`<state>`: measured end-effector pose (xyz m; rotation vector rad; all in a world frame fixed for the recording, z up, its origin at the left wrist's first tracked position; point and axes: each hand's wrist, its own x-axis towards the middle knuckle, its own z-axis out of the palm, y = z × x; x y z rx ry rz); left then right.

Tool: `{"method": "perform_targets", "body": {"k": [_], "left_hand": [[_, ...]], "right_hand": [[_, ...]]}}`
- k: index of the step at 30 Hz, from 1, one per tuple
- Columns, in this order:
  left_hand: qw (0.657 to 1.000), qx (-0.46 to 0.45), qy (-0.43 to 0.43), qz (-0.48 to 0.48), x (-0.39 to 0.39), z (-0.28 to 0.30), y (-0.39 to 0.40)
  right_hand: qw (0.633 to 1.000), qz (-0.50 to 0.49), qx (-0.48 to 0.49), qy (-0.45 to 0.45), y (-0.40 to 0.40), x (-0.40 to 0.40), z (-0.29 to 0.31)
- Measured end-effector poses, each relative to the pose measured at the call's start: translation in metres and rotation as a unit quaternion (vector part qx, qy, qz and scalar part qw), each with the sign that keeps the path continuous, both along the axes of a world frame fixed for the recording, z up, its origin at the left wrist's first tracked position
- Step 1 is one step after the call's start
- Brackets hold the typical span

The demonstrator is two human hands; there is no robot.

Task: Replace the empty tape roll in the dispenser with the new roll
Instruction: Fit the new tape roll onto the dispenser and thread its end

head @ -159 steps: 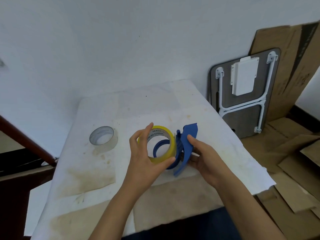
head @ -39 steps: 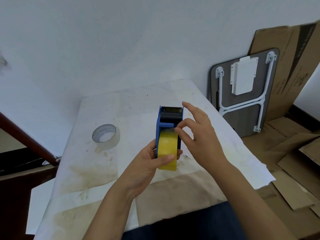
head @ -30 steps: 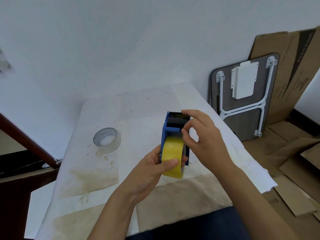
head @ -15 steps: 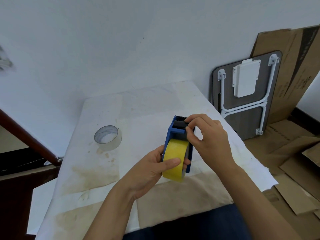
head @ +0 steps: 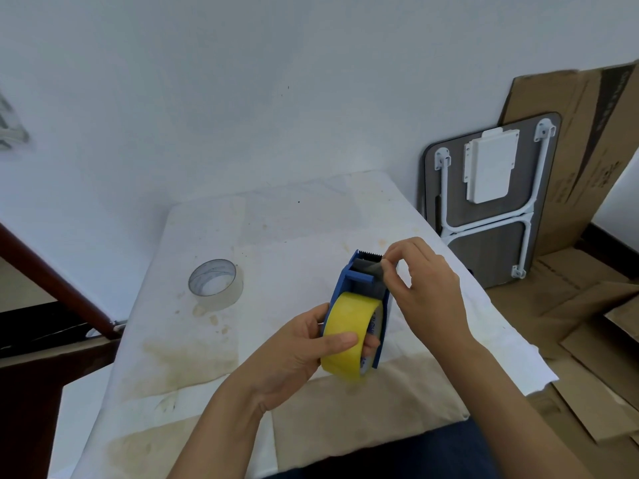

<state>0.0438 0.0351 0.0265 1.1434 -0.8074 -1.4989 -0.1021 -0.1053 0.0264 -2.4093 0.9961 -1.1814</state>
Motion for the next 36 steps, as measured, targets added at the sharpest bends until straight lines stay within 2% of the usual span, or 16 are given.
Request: {"method": "perform_targets", "body": {"k": [3, 7, 14, 19, 21, 24, 31, 36], "left_hand": [[1.0, 0.015, 0.014, 0.003, 0.0, 0.001, -0.001], [0.999, 0.044, -0.011, 0.016, -0.002, -0.001, -0.005], [0.993, 0.051, -0.104, 0.008, -0.009, -0.001, -0.01], [0.997, 0.039, -0.07, 0.024, -0.006, 0.003, -0.007], [0.996, 0.042, -0.073, 0.018, -0.005, 0.003, -0.006], [0.995, 0.047, -0.082, 0.015, -0.006, 0.002, -0.007], [0.995, 0.046, -0.091, 0.017, -0.006, 0.002, -0.005], [0.995, 0.041, -0.084, 0.034, -0.005, 0.002, -0.004]], "right_hand": [[1.0, 0.001, 0.013, -0.011, -0.001, 0.001, 0.0], [1.0, 0.009, 0.009, -0.012, 0.0, 0.002, 0.003], [0.999, -0.002, 0.04, 0.001, -0.001, 0.005, 0.001], [0.982, 0.008, 0.181, -0.06, -0.004, -0.002, 0.002], [0.969, 0.009, 0.241, -0.061, -0.006, -0.003, 0.003], [0.958, 0.006, 0.281, -0.049, -0.006, -0.002, 0.007], [0.969, 0.047, 0.241, 0.016, -0.007, 0.001, 0.011], [0.972, 0.034, 0.233, 0.019, -0.008, 0.01, 0.009]]}}
